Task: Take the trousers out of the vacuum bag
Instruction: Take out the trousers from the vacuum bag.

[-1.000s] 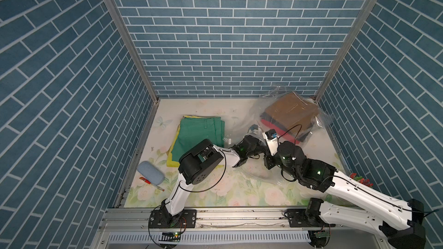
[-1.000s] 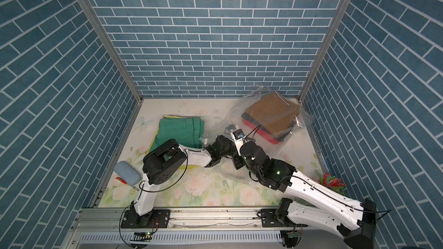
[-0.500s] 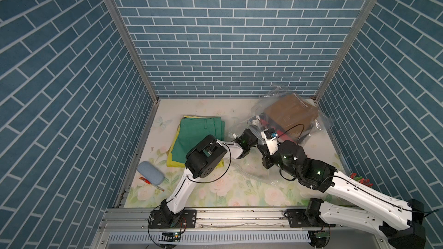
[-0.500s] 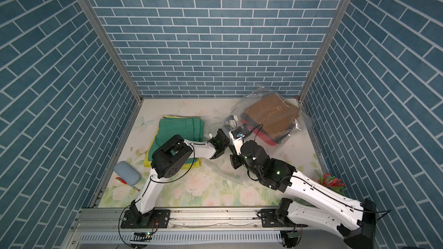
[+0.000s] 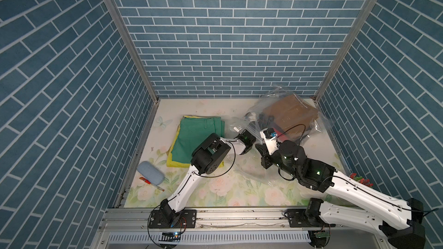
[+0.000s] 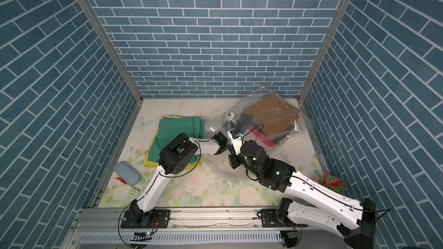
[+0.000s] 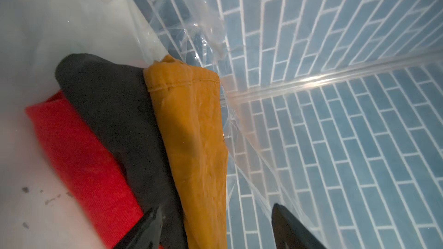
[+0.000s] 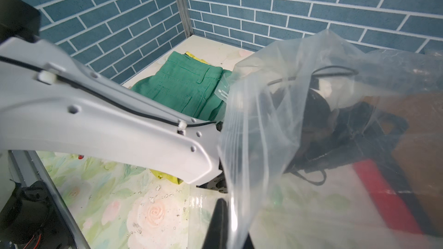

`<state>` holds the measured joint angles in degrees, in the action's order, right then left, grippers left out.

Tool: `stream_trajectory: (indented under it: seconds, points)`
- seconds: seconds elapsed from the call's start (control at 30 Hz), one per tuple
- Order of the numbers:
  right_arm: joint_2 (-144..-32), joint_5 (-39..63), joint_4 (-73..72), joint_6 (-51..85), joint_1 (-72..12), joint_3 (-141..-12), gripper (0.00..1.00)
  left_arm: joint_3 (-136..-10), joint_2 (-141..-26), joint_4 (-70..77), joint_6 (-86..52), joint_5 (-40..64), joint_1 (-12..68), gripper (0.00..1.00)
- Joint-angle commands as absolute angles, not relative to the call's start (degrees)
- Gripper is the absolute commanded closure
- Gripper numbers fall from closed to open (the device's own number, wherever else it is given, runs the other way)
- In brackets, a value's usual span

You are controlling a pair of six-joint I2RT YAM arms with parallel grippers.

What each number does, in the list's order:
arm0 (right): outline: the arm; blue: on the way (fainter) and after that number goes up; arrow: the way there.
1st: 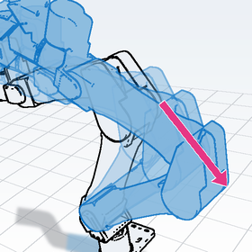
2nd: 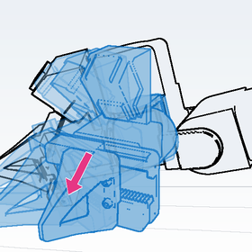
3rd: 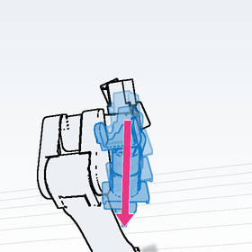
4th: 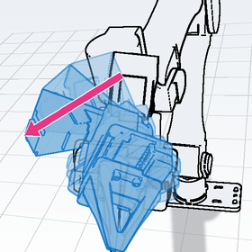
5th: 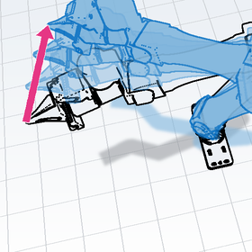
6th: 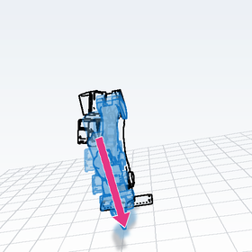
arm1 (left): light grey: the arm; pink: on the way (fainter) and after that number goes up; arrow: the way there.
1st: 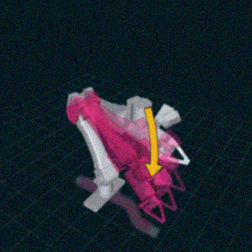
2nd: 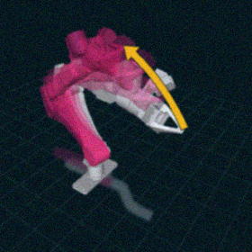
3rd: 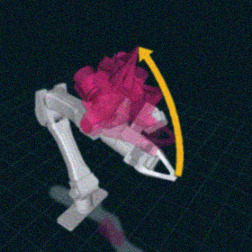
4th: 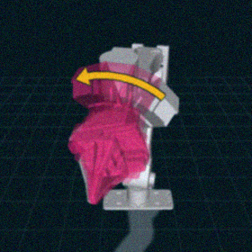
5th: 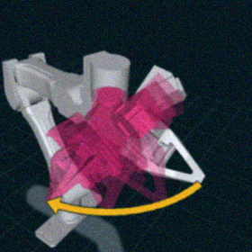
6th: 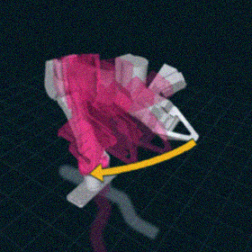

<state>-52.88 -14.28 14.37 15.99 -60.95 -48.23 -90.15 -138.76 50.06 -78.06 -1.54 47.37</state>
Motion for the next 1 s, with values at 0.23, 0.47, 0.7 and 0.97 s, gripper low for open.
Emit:
stream_trajectory:
  seconds: [0.23, 0.47, 0.7, 0.97]
  points:
    - [-53.1, -9.2, 10.1, 12.9, -63.1, -47.4, 1.00, -97.5, -143.1, 47.1, -79.3, -5.9, 45.7, 0.28]
    - [-52.8, -9.3, 9.9, 12.6, -63.3, -46.6, 1.00, -100.6, -145.8, 46.5, -80.3, -6.3, 45.0, 0.41]
    - [-51.8, -9.0, 9.3, 13.0, -63.4, -45.3, 1.00, -104.1, -148.3, 45.5, -80.7, -6.0, 44.7, 0.49]
    - [-50.7, -5.1, 8.9, 12.0, -63.5, -45.6, 1.00, -107.1, -150.1, 43.4, -80.8, -5.6, 44.5, 0.39]
